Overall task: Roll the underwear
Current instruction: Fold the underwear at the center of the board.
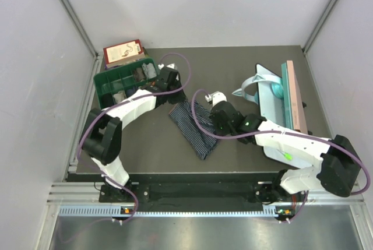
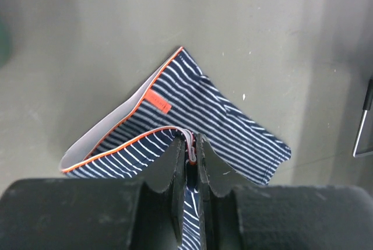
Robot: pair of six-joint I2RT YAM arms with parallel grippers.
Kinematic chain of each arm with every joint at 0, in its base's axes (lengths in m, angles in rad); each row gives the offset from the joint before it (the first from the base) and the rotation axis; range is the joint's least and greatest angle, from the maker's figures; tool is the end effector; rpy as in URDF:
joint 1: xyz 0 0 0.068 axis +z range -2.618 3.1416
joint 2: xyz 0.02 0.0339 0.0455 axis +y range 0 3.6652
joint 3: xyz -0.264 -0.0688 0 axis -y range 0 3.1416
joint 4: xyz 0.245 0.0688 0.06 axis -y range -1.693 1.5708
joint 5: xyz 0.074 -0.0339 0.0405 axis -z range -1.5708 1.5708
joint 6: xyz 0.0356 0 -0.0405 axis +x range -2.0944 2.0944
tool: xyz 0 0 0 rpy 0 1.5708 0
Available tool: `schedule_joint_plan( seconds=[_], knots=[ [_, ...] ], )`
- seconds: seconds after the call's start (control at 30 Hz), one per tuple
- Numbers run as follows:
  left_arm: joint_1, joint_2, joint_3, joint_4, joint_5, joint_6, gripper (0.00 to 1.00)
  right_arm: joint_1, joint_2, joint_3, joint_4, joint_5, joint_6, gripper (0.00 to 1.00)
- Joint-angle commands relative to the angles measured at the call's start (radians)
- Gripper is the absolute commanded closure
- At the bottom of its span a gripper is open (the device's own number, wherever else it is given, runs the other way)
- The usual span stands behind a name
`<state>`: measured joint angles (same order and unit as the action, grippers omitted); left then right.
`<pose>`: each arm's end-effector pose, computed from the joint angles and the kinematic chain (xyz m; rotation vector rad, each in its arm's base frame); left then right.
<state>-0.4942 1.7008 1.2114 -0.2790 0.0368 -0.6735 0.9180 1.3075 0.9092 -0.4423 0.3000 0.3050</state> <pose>0.3317 -0.1802 0.2369 -0.1981 2.4154 -0.6039 0.1738 0.2100 0.2482 -0.5847 2.3014 0.2268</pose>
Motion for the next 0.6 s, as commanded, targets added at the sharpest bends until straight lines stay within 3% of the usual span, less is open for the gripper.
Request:
schedule_joint_plan(
  seconds=[0.0, 0.57],
  knots=[
    [-0.009, 0.068, 0.100, 0.015, -0.003, 0.009, 1.00, -0.059, -0.013, -0.006, 0.036, -0.033, -0.050, 1.00],
    [-0.009, 0.215, 0.191, 0.011, -0.043, 0.017, 1.00, -0.159, 0.150, 0.005, 0.103, -0.042, -0.098, 1.00]
  ],
)
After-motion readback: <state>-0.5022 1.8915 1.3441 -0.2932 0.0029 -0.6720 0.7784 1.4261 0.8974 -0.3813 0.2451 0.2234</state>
